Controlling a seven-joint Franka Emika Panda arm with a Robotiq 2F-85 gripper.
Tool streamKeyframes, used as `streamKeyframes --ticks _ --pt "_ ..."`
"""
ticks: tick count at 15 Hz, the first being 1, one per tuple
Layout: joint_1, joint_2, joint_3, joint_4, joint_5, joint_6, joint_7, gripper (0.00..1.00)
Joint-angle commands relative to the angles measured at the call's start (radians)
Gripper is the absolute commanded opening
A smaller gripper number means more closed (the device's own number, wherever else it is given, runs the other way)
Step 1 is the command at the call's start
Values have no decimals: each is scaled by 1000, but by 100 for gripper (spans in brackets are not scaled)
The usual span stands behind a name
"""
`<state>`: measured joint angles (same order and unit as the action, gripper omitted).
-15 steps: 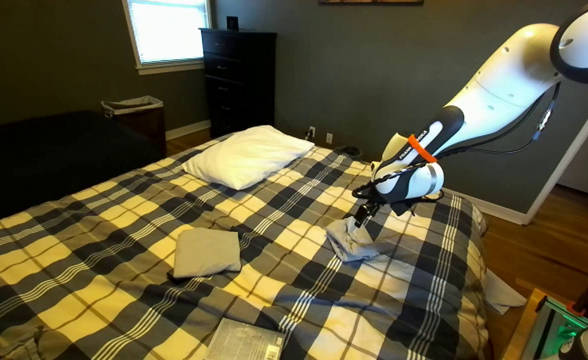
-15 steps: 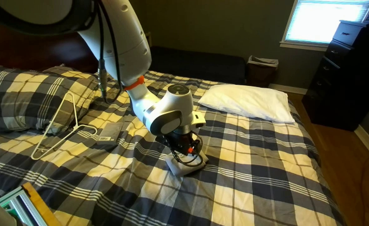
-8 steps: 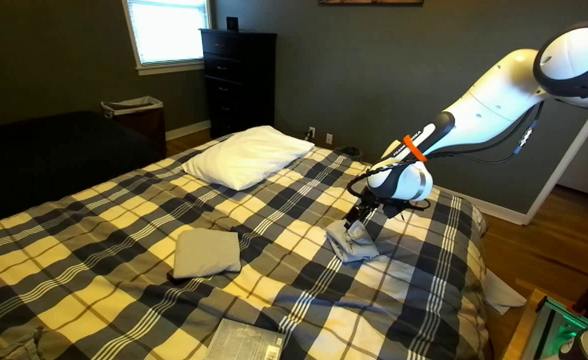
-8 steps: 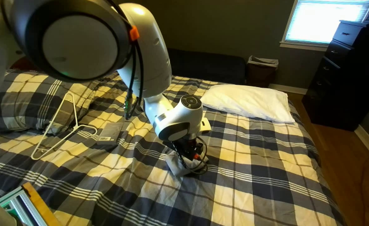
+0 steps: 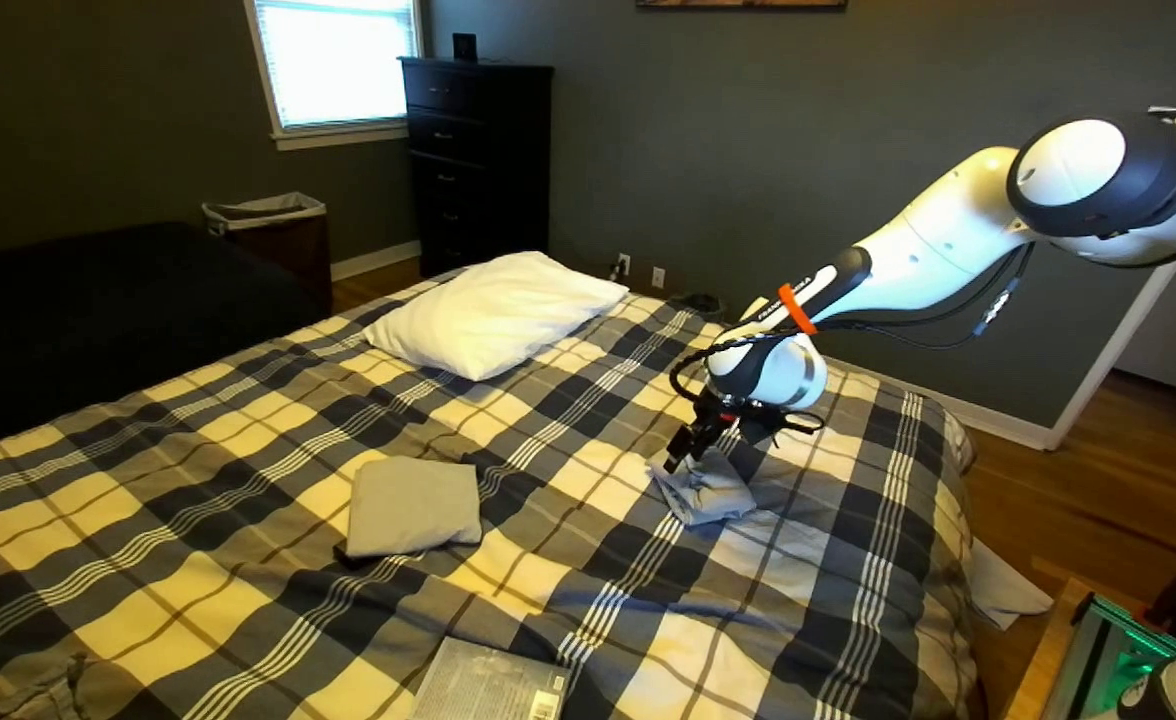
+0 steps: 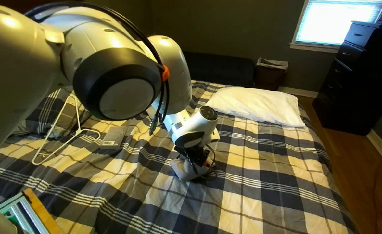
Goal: Fold the towel on the bed
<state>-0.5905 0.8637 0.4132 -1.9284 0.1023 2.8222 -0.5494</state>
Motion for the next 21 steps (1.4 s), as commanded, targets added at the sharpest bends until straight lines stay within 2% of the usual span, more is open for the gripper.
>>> streamKeyframes --ticks 1,5,8,12,14,17,19,21 --pt "97 93 -85 152 -6 -67 42 100" --pt "176 161 -167 276 -7 -118 92 100" --pt "173 146 -154 286 9 -181 75 100" --pt "143 14 -134 135 45 -243 51 100" --pt "112 -79 -117 4 64 -212 3 100" --pt "101 -201 -139 -145 63 -188 -33 100" --pt "41 -279 -98 -252 120 -125 -112 100" --pt "-53 -345 -13 -360 221 28 -258 100"
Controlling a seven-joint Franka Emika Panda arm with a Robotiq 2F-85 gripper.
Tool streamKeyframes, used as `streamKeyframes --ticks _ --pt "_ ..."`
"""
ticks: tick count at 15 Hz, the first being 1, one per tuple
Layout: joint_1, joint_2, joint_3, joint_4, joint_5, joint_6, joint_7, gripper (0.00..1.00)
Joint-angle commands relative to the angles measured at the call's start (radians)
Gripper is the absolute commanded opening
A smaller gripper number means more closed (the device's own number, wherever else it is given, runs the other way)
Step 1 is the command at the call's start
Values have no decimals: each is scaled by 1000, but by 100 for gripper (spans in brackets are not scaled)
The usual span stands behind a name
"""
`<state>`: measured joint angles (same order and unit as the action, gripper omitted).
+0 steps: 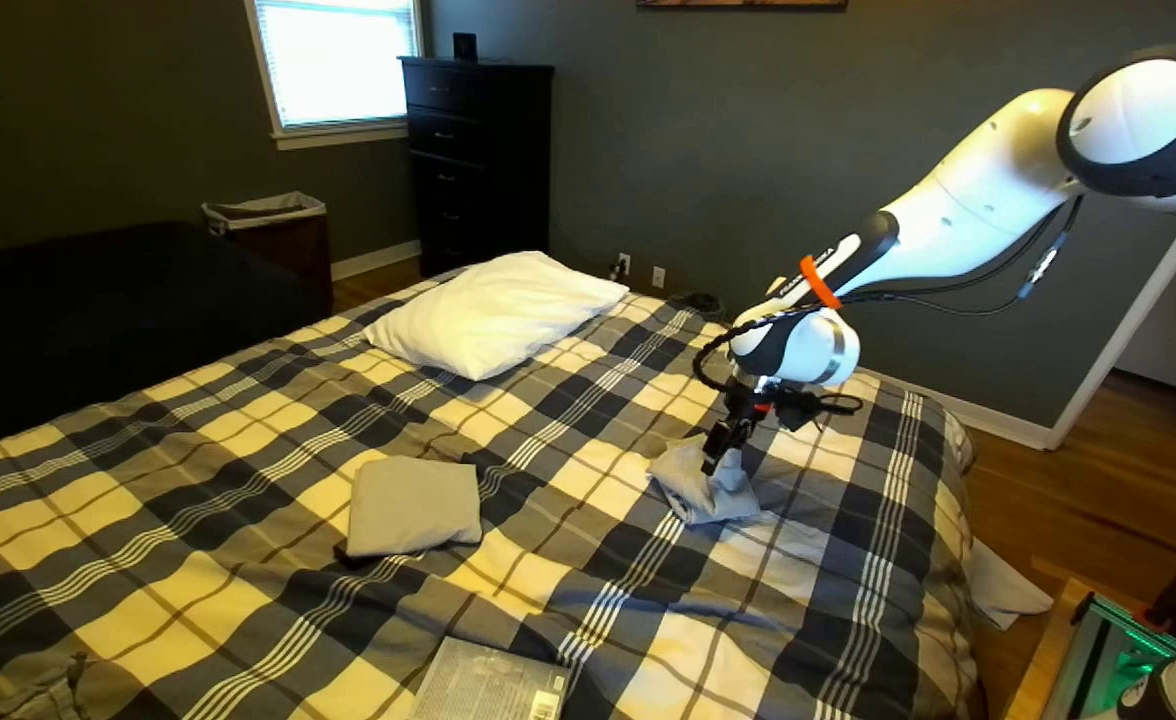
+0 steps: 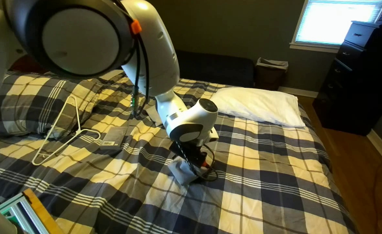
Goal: Fold the towel on the bed
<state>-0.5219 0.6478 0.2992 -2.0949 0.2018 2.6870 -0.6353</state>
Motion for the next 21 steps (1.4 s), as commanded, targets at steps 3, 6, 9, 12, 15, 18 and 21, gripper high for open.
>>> streamKeyframes --ticks 3,6,9,12,15,18,21 --pt "-272 -137 276 -264 227 356 -297 100" --pt "-346 -133 368 -292 243 394 -288 100" --pt "-267 -215 255 -367 156 358 -54 100" --pt "-237 -202 197 -367 105 333 36 100" --pt "-241 -148 206 -319 130 331 -17 100" --pt "-236 -91 195 -267 45 316 47 100" --pt "-223 -12 186 -188 1 319 71 100"
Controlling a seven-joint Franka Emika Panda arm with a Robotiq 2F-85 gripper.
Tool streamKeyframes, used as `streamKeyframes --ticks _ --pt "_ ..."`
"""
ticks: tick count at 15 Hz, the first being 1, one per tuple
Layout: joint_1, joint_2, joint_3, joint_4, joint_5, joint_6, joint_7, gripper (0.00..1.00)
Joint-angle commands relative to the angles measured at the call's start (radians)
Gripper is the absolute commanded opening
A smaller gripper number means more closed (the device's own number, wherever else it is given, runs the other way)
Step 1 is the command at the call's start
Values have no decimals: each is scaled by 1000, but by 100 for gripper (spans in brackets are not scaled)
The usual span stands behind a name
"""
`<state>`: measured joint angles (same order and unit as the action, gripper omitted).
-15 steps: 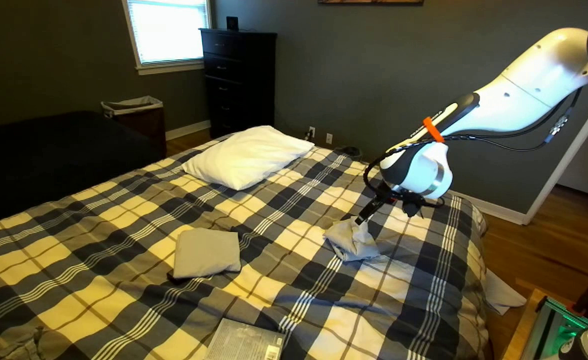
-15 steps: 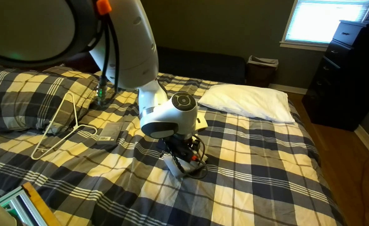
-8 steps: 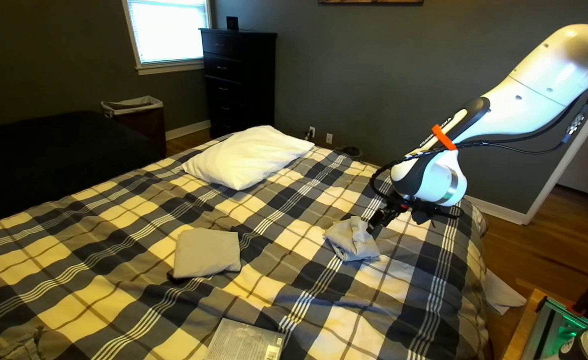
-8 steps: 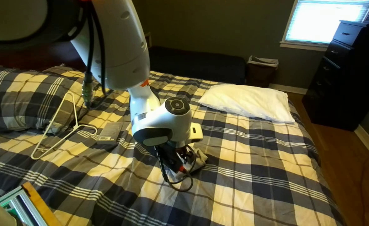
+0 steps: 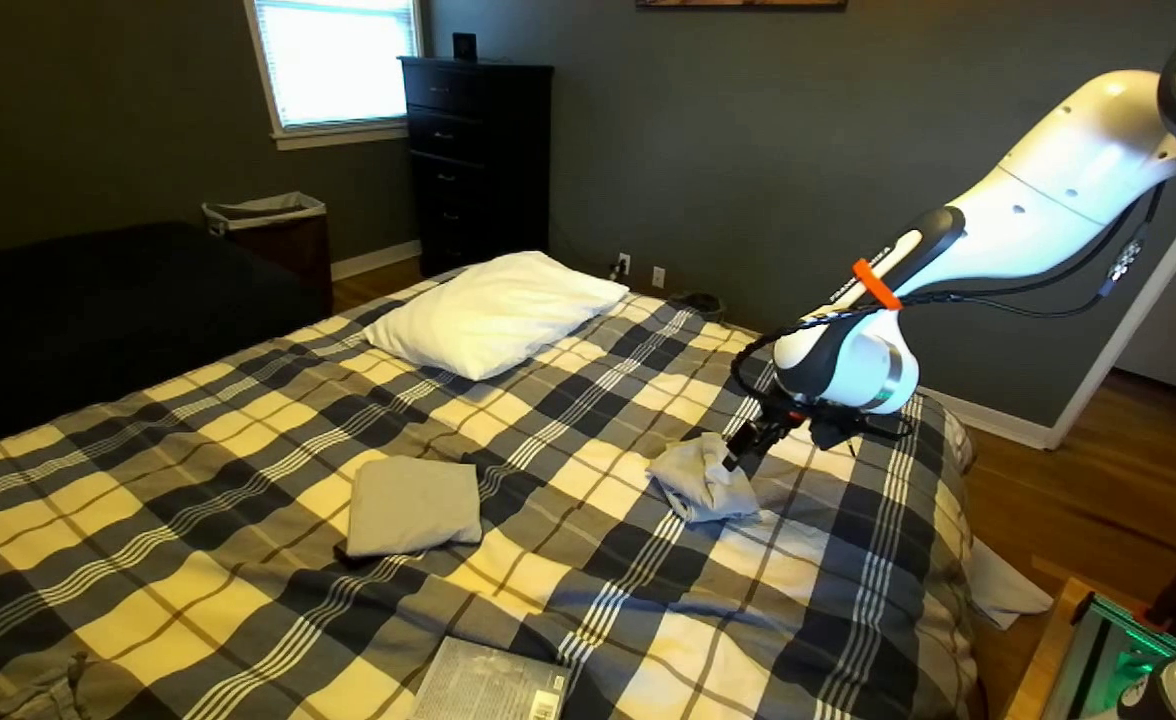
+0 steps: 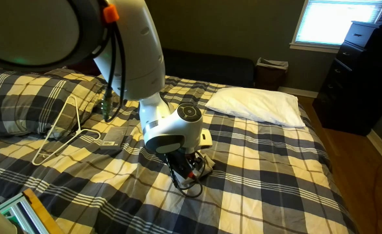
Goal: Fold the towel on the bed
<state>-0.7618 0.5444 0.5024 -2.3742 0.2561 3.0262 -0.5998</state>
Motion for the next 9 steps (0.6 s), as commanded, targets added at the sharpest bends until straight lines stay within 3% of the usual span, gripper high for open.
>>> streamKeyframes --ticks 1,4,9 --pt "12 117 -8 118 -67 -18 32 100" --pt "24 187 -4 200 -108 -45 35 100" --pt "105 293 -40 353 -140 -155 37 100"
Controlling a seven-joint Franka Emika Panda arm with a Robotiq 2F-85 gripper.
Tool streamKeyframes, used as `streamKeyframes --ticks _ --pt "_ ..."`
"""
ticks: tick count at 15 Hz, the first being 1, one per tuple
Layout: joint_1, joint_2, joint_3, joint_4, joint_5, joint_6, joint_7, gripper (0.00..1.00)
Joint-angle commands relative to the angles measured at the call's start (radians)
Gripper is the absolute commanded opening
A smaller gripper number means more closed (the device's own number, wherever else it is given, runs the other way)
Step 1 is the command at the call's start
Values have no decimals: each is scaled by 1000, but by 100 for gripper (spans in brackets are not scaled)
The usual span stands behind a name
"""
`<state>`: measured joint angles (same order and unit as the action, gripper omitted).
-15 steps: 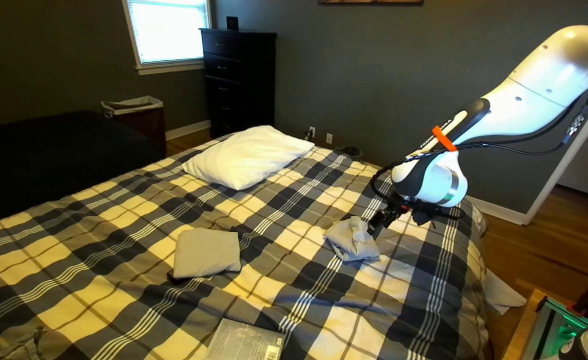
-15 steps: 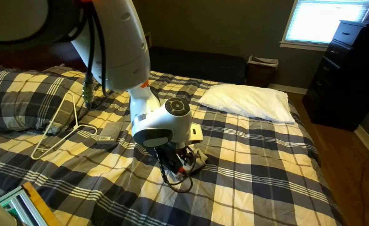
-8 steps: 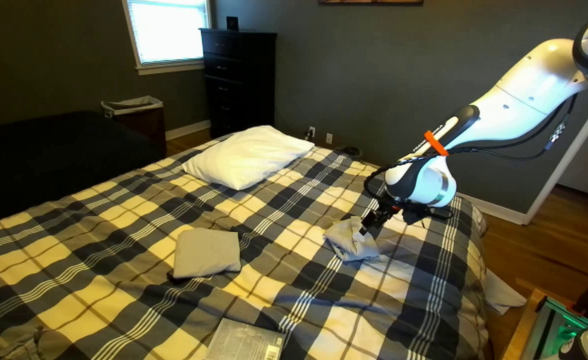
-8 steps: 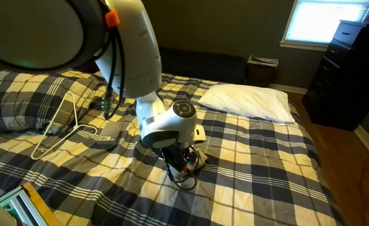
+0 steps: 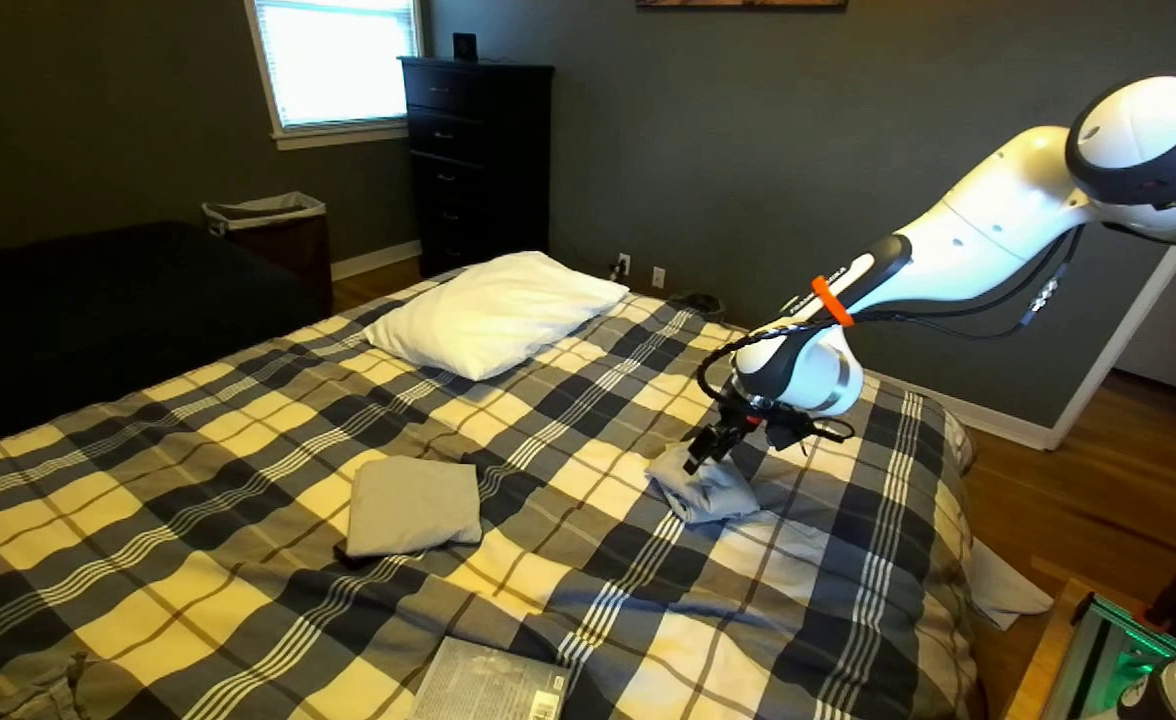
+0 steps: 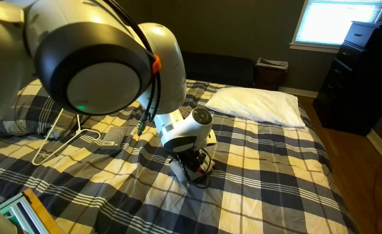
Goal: Fold the towel on the bed
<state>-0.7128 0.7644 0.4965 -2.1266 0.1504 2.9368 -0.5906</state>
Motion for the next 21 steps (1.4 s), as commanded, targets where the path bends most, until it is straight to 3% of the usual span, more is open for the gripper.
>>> streamKeyframes --ticks 1,6,9,10,13,16,19,20,21 --pt "89 90 -60 140 -36 -88 39 100" --pt "214 170 -173 282 -24 -159 81 100" --pt "230 159 -186 295 -10 -208 85 100" --pt "227 144 -182 286 -6 -232 80 100" --pt "130 16 -101 144 36 -272 -26 100" --pt "77 -147 -85 -29 72 -237 -86 100" --pt "-16 -295 -20 -179 154 -197 -249 100" --pt "80 -181 -98 -36 138 -239 -180 100" --pt "72 -220 -97 -67 160 -238 -206 100"
